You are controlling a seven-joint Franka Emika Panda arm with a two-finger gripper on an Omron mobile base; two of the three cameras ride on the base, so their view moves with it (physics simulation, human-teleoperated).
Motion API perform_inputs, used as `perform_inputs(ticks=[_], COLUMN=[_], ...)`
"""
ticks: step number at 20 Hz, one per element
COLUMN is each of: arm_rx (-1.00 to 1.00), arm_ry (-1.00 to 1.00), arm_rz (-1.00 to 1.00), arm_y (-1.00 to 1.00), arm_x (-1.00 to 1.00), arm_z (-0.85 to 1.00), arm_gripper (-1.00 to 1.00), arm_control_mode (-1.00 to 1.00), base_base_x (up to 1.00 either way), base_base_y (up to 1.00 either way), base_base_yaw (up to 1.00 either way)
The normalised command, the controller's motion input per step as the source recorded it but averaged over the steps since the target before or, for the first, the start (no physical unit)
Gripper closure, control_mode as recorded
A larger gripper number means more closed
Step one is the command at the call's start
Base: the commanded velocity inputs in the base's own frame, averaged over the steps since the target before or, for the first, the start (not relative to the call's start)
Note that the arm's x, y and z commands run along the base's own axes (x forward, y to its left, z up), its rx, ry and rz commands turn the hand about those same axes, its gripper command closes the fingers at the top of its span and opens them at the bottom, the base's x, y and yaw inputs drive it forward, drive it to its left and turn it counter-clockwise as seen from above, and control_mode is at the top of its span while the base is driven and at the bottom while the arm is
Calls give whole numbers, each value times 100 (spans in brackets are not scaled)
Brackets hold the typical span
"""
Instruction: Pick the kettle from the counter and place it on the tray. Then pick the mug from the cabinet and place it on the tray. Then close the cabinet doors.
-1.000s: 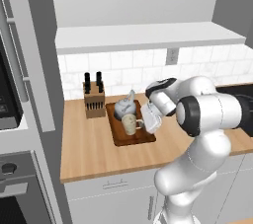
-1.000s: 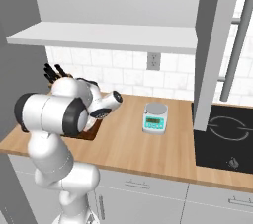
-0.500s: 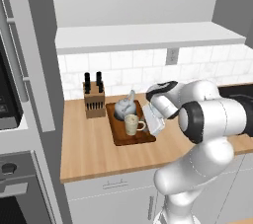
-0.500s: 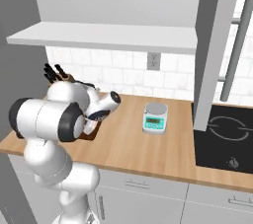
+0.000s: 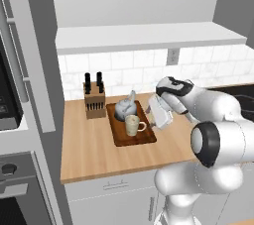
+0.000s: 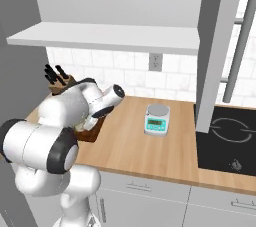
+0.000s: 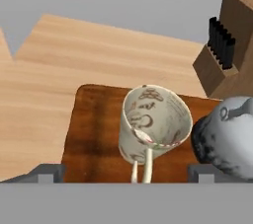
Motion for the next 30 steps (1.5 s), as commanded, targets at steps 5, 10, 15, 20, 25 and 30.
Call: perform_inputs(ticks=[5,10,15,20,25,30], arm_rx=[8,13,18,17,14,14], arm_ry=[0,0,1,9,18,4], arm_rz=[-24,-39,-49,-65,-84,-85], arm_y=[0,0,0,-11,-17,-11], arm_x=[-59,-65,-63,-45,-27,-30], arm_z=[73,69,67,62,51,43], arm_gripper=[-100,-100,-100,-100,-100,-100], arm_control_mode=[-100,-100,-100,-100,-100,-100], base_base_x=[0,0,0,0,0,0], base_base_y=[0,0,0,0,0,0], base_base_yaw=[0,0,0,0,0,0])
